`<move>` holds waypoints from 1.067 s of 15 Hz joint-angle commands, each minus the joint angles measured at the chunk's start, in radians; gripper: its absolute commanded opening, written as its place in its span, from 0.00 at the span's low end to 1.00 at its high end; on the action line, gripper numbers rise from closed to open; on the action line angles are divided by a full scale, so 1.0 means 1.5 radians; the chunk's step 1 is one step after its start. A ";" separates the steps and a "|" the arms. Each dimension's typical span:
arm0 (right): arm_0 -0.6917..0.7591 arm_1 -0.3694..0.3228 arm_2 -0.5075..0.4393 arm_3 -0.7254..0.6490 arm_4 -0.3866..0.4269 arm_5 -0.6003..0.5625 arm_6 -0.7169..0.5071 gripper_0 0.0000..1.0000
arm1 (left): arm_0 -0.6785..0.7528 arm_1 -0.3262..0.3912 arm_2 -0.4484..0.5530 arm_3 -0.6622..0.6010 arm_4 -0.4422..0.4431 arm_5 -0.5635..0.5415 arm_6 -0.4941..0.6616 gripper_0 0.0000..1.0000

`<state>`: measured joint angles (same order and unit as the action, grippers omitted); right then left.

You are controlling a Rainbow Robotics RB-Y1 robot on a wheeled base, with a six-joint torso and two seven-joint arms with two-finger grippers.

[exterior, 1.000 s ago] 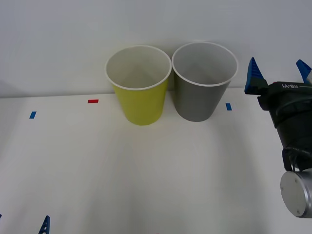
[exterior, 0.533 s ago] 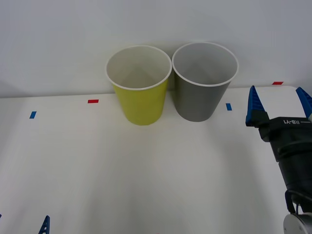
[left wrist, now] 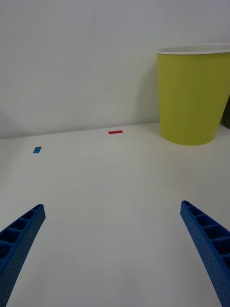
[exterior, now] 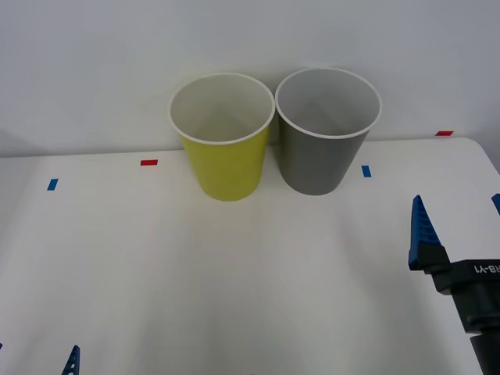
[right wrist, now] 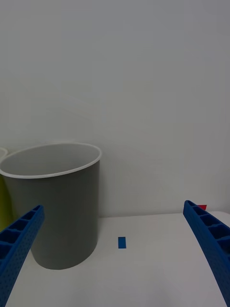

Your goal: Put cans in the gray bin and PET bottles in the light green bin.

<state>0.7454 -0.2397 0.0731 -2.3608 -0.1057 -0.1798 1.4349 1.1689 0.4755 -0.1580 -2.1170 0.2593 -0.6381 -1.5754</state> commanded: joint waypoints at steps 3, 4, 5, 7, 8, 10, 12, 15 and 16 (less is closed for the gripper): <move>0.090 -0.009 0.000 0.000 -0.002 -0.062 0.000 1.00 | 0.000 0.000 0.000 0.000 0.000 0.000 0.000 0.97; 0.111 -0.009 0.000 0.000 -0.003 -0.071 0.000 1.00 | 0.000 0.000 0.000 0.000 0.000 0.000 0.000 0.97; 0.124 -0.010 0.000 0.000 -0.003 -0.076 0.000 1.00 | 0.000 0.000 0.000 0.000 0.000 0.000 0.000 0.97; 0.168 -0.014 0.004 0.000 -0.004 -0.091 0.000 1.00 | 0.000 0.000 0.000 0.000 0.000 0.000 0.000 0.97; 0.183 -0.017 0.008 0.000 -0.004 -0.096 0.000 1.00 | 0.000 0.000 0.000 0.000 0.000 0.000 0.000 0.97; 0.213 -0.029 0.018 0.000 -0.004 -0.097 0.000 1.00 | 0.000 0.000 0.000 0.000 0.000 0.000 0.000 0.97; 0.239 -0.045 0.030 0.000 -0.007 -0.105 -0.003 1.00 | 0.000 0.000 0.000 0.000 0.000 0.000 0.000 0.97; 0.269 -0.054 0.037 0.000 -0.008 -0.135 -0.008 1.00 | 0.000 0.000 0.000 0.000 0.000 0.000 0.000 0.97; 0.277 -0.056 0.038 0.000 -0.009 -0.144 -0.008 1.00 | 0.000 0.000 0.000 0.000 0.000 0.000 0.000 0.97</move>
<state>1.1479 -0.3193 0.1275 -2.3609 -0.1183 -0.3815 1.4244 1.1689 0.4755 -0.1580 -2.1169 0.2593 -0.6381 -1.5754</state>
